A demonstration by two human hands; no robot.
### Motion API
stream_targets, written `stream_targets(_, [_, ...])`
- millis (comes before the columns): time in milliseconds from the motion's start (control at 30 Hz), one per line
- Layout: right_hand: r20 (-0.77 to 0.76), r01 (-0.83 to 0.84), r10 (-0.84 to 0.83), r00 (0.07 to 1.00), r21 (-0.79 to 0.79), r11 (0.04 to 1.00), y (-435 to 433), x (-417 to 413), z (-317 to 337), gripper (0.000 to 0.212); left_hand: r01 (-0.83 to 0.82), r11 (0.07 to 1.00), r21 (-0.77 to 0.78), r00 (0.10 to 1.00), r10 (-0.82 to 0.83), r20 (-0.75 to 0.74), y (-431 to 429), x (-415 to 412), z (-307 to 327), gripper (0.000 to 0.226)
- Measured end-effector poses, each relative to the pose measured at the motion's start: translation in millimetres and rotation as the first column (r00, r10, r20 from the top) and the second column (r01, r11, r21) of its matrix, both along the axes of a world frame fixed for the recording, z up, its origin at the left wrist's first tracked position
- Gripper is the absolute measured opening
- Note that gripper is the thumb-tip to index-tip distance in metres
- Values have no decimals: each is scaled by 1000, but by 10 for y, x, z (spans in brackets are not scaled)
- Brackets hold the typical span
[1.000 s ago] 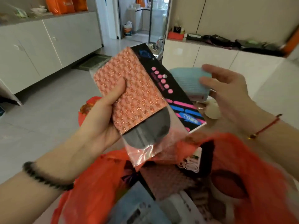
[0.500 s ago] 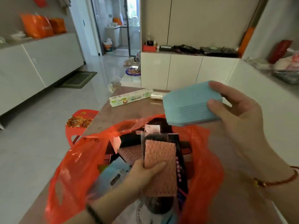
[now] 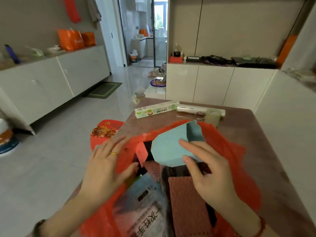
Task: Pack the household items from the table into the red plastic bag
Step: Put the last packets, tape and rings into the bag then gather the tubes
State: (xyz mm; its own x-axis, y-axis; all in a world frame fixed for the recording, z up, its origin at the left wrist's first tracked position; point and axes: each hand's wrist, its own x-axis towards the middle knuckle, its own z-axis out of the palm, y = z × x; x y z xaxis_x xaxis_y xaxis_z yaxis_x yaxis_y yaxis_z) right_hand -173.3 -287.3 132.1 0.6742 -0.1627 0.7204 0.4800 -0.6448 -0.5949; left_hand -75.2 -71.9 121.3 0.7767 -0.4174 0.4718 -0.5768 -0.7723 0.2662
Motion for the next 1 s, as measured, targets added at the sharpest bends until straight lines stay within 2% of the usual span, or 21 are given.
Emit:
stream_targets(33, [20,-18,19,1000,-55,998,74,50,-44,36,-118,984,133,993,117,19,141,110,11,77])
stream_targets(67, [49,-27,34,998,-132,991,150,109,-95,36,-195,955,225,970,222,-99,253,212,45,78])
stream_targets(100, [79,-31,50,996,-232,972,229,180,-165,37,-227,940,253,915,295,-275,328,309,47,68])
stream_targets(167, [84,-40,84,993,-435,900,399,316,-333,41,-211,973,90,820,226,-525,417,417,51,15])
stream_targets(200, [40,-62,95,995,-503,862,477,372,-416,41,-215,976,-34,815,160,-557,437,449,57,13])
stream_targets(233, [-16,-92,100,995,-542,835,550,419,-492,40,-241,963,-118,806,131,-577,454,471,64,22])
stream_targets(333, [-137,-170,111,984,-575,800,722,562,-646,39,-250,904,-347,782,-23,-623,436,458,149,27])
stream_targets(433, [-234,-203,58,971,-664,720,863,705,-735,36,-202,874,-442,791,-121,-600,379,380,234,25])
stream_targets(500, [-297,-222,-3,955,-722,655,961,763,-787,43,-193,832,-520,771,-200,-605,344,363,291,24])
stream_targets(600, [-458,-377,8,889,-722,580,1011,724,-756,35,-167,815,-555,743,-266,-614,392,410,353,25])
stream_targets(667, [-585,-551,186,789,-542,634,945,652,-621,29,-147,851,-505,711,-264,-652,476,455,371,27])
stream_targets(733, [-635,-606,292,715,-356,711,769,540,-399,42,-117,898,-425,664,-247,-706,584,505,410,31])
stream_targets(767, [-618,-595,327,715,-293,749,658,476,-272,47,-89,932,-351,648,-214,-731,632,538,436,36])
stream_targets(867, [-488,-453,307,817,-216,865,180,381,105,37,-34,984,-177,676,-108,-729,678,716,532,73])
stream_targets(933, [-380,-291,196,904,-212,933,-227,459,345,30,-18,990,-138,739,-80,-669,554,856,653,85])
stream_targets(1000, [-272,-121,62,960,-206,971,-634,609,547,28,34,987,-155,778,-123,-616,303,1009,819,87])
